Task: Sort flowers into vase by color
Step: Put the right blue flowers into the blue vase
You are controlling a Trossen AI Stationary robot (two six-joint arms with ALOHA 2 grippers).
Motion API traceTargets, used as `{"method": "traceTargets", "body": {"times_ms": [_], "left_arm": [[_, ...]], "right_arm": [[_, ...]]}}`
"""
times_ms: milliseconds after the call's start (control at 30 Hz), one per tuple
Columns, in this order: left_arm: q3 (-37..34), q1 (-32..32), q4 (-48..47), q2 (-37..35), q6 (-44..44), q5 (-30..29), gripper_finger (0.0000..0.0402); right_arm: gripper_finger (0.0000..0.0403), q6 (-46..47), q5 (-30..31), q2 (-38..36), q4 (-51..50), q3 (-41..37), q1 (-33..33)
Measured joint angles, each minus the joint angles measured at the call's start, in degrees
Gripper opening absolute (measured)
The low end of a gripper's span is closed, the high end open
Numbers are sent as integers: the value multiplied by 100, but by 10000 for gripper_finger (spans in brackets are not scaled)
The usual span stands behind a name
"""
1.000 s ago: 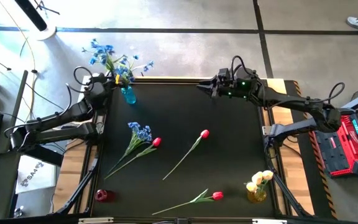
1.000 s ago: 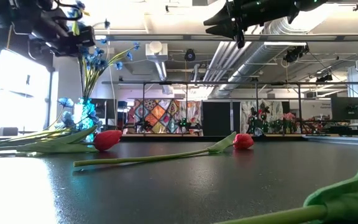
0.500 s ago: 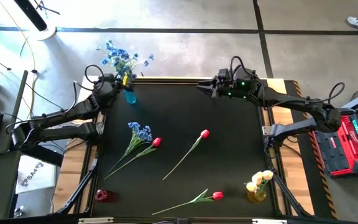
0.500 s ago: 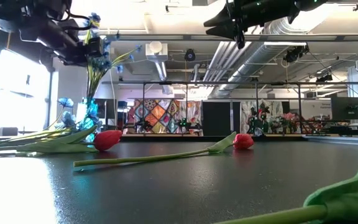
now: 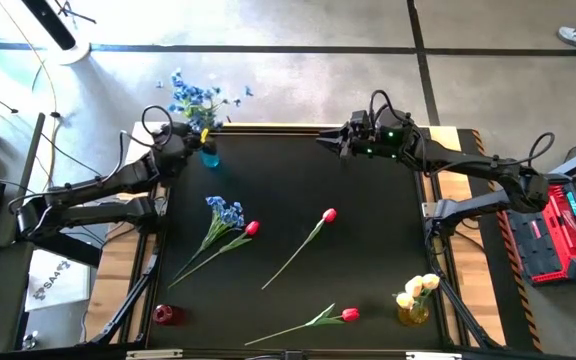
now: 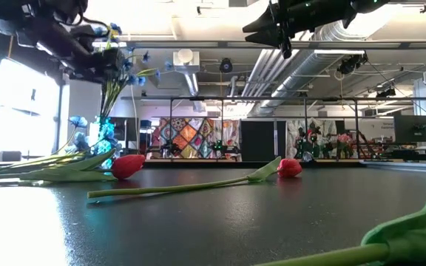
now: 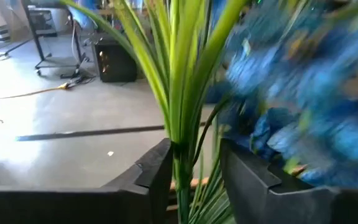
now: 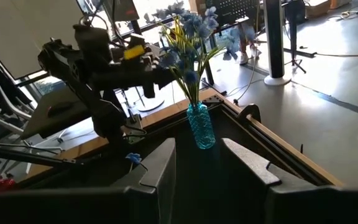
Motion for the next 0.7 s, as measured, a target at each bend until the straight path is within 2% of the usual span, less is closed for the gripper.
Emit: {"method": "traceTargets", "body": {"times_ms": [200,433,700], "left_arm": [[346,-263,-361,-442,541,140,159],[672,-472,-1836,-967,493,185,172],[1250,-730,-3071,-1278,327,1717,173]], "right_arm": [[114,243,-6,0,1,0,0],[114,581,-98,0,-1,0,0],[114,778,-277,0,-49,0,0]]}}
